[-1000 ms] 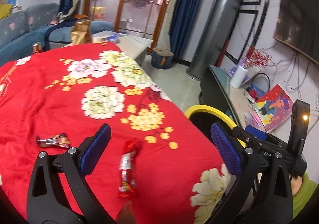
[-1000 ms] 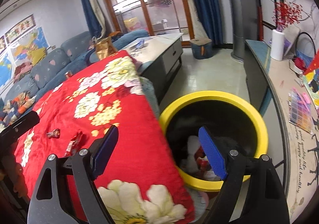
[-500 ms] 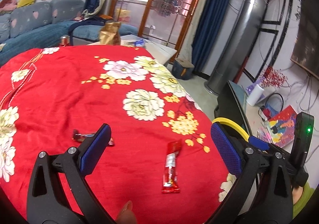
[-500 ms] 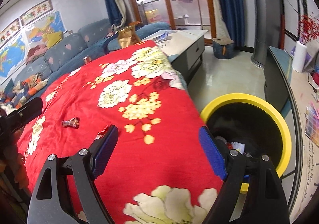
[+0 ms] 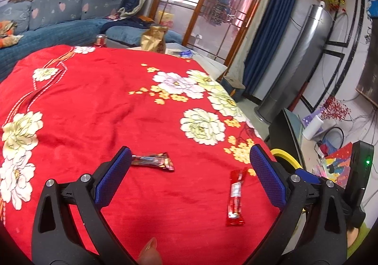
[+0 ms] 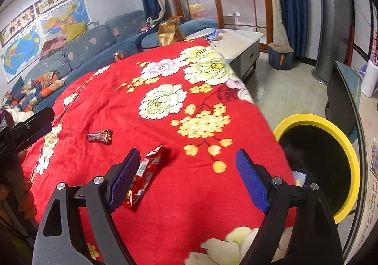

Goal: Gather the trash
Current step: 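Move both open tools back over the remaining wrappers on the bed, then grasp the brown candy wrapper with the left tool while the right tool grasps the red sausage wrapper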

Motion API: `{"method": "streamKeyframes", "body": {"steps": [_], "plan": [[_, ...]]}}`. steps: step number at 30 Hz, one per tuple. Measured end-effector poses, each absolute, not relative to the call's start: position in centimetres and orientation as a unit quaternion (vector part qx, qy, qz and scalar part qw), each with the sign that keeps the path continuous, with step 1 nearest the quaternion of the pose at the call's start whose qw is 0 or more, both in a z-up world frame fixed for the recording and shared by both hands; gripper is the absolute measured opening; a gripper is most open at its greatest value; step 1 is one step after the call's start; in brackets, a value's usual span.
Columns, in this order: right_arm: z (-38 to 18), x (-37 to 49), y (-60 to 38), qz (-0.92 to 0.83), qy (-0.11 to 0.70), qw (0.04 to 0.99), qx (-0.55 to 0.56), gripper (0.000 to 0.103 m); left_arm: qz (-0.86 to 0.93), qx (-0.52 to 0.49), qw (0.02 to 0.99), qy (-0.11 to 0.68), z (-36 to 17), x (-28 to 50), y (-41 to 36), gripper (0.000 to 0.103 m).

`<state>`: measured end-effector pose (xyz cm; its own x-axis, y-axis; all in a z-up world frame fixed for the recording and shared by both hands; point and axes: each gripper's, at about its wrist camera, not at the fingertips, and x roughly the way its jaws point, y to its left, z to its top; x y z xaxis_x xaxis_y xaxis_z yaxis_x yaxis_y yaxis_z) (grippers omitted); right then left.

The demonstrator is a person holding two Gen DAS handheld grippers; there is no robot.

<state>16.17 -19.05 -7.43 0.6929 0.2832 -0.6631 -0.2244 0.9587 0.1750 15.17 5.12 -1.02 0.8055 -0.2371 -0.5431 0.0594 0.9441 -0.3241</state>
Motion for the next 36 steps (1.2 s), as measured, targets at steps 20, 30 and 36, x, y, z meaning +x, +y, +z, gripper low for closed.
{"method": "streamKeyframes", "body": {"steps": [20, 30, 36], "plan": [[-11.6, 18.2, -13.5, 0.181, 0.432, 0.883, 0.02, 0.08, -0.032, -0.201, 0.91, 0.361, -6.6, 17.8, 9.9, 0.092], [-13.6, 18.0, -11.1, 0.206, 0.453, 0.867, 0.014, 0.056, -0.043, -0.242, 0.885, 0.394, -9.3, 20.7, 10.4, 0.072], [-13.6, 17.3, -10.4, 0.222, 0.45, 0.865, 0.001, 0.03, -0.026, -0.227, 0.887, 0.401, -9.6, 21.6, 9.8, 0.039]]}}
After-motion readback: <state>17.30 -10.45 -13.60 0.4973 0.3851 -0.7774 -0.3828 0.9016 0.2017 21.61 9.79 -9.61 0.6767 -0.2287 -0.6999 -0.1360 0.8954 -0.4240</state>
